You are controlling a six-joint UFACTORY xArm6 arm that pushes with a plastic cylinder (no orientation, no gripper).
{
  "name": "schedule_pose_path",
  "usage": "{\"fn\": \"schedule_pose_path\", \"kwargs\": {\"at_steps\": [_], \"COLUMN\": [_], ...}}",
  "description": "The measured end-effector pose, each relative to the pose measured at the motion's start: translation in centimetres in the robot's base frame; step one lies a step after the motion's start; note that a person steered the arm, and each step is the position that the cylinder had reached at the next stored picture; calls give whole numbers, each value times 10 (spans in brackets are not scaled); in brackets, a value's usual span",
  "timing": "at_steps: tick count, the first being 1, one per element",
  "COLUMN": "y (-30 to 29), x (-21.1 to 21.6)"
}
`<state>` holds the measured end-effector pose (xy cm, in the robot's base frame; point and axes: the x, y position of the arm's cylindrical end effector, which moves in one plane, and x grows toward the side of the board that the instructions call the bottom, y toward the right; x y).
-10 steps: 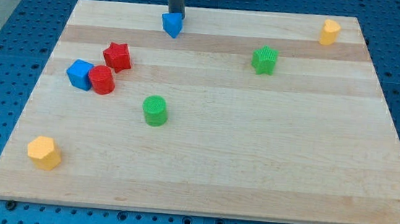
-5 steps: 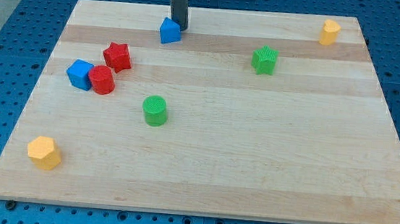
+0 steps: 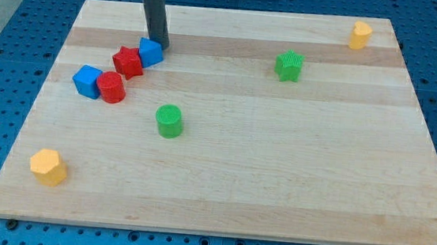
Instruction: Slide the blue triangle and red star a bit down
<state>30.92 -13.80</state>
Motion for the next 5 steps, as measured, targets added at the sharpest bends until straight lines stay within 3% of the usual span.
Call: {"fn": "schedule_pose_path", "kwargs": {"at_steps": [5], "y": [-35], "x": [34]}}
